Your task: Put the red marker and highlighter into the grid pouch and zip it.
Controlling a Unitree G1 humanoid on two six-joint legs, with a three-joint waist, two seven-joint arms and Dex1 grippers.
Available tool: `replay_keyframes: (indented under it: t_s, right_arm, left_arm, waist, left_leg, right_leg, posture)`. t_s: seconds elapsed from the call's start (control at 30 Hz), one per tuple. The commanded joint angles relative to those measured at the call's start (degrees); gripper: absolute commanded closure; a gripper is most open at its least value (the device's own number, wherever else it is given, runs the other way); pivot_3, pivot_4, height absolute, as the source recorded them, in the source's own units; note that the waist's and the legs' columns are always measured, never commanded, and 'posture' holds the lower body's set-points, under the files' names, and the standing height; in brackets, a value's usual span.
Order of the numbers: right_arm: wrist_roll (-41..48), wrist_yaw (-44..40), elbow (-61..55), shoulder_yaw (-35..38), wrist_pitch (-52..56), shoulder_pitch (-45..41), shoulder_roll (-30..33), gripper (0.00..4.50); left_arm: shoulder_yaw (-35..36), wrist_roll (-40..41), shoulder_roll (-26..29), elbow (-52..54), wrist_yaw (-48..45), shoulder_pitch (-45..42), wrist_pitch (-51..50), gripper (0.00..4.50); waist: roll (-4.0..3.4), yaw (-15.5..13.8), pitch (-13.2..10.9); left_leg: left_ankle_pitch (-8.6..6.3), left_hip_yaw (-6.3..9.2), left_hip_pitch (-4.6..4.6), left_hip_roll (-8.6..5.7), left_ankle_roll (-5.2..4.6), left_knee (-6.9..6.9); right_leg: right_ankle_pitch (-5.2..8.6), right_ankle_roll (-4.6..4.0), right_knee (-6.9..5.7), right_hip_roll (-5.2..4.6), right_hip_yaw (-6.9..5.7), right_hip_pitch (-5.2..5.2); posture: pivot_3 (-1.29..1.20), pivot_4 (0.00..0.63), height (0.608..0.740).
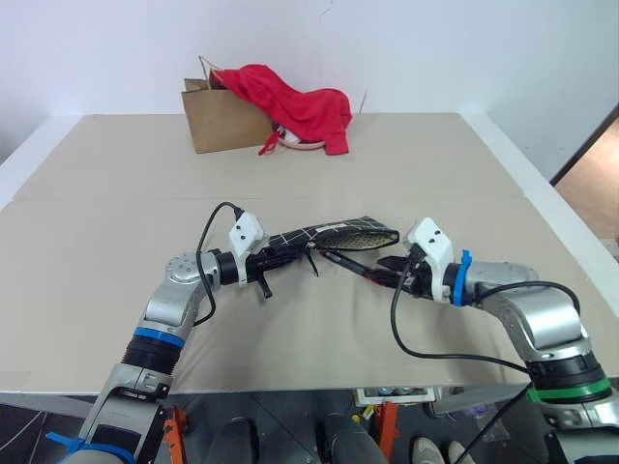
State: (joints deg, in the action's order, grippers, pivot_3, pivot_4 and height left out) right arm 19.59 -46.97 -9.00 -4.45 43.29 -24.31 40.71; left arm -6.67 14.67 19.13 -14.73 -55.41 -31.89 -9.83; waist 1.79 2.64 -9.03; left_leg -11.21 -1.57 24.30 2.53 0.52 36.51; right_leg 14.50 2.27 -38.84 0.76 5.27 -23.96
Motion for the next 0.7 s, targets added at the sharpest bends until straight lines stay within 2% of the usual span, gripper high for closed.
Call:
replay_keyframes:
  t_s: [0.03, 0.23, 0.33, 0.37, 0.4, 0.57, 0.7]
  right_arm:
    - [-4.1, -0.7, 4.6, -4.6, -3.2, -3.1, -1.2, 2.65]
    - [-7.0, -2.0, 7.2, -7.2, -4.9, -2.9, -1.1, 2.65]
    - [-8.0, -0.8, 9.1, -6.6, -5.2, -3.6, -1.7, 3.33]
    - [-8.0, -1.0, 9.2, -6.4, -5.4, -3.6, -1.6, 3.76]
    - [-7.6, -1.4, 9.1, -5.9, -5.4, -3.7, -1.4, 3.95]
    - [-5.1, -3.8, 5.2, -2.8, -5.2, -2.0, 1.3, 3.95]
    - [-0.9, -8.6, -3.9, 3.0, -6.6, 3.3, 6.8, 3.95]
  left_arm:
    - [0.8, 0.4, 0.4, 1.0, -0.1, -1.2, 0.8, 4.50]
    - [0.9, 0.5, 0.5, 1.5, 0.1, -0.9, 0.6, 4.50]
    - [1.0, 0.5, 0.4, 1.8, 0.2, -0.7, 0.6, 4.50]
    - [1.0, 0.5, 0.4, 1.7, 0.2, -0.7, 0.6, 4.50]
    - [1.0, 0.5, 0.4, 1.7, 0.2, -0.8, 0.6, 4.50]
    - [0.9, 0.4, 0.4, 1.7, 0.3, -0.9, 0.7, 4.50]
    - [0.8, 0.4, 0.3, 1.6, 0.3, -1.0, 0.7, 4.50]
  waist:
    - [0.00, 0.0, 0.0]
    - [0.01, 0.0, 0.0]
    - [0.01, 0.0, 0.0]
    - [0.01, 0.0, 0.0]
    - [0.01, 0.0, 0.0]
    - [0.01, 0.0, 0.0]
    - [0.00, -0.5, 0.0]
  left_leg:
    - [0.00, -0.02, 0.01, 0.00, 0.00, 0.00]
    - [0.00, 0.01, -0.01, 0.01, 0.00, 0.01]
    - [0.00, 0.00, -0.04, 0.01, 0.00, 0.01]
    - [0.00, 0.00, -0.05, 0.01, 0.00, 0.01]
    - [0.00, 0.00, -0.05, 0.01, 0.00, 0.01]
    - [0.00, 0.00, -0.04, 0.00, 0.00, 0.02]
    - [-0.01, 0.05, 0.09, -0.06, 0.00, 0.00]
  right_leg:
    - [0.01, 0.01, 0.01, -0.01, 0.03, -0.01]
    - [-0.01, 0.00, 0.01, 0.00, -0.01, 0.02]
    - [-0.01, -0.01, 0.00, 0.01, 0.00, 0.04]
    - [-0.02, -0.01, 0.00, 0.01, -0.01, 0.05]
    - [-0.01, -0.01, 0.00, 0.01, 0.00, 0.05]
    - [-0.01, 0.00, 0.00, -0.01, 0.00, 0.05]
    - [0.07, 0.07, 0.02, -0.08, -0.07, 0.00]
  posture:
    - [0.00, 0.150, 0.740]
    - [0.00, 0.150, 0.740]
    - [0.00, 0.150, 0.740]
    - [0.00, 0.150, 0.740]
    - [0.00, 0.150, 0.740]
    - [0.00, 0.150, 0.740]
    - [0.00, 0.150, 0.740]
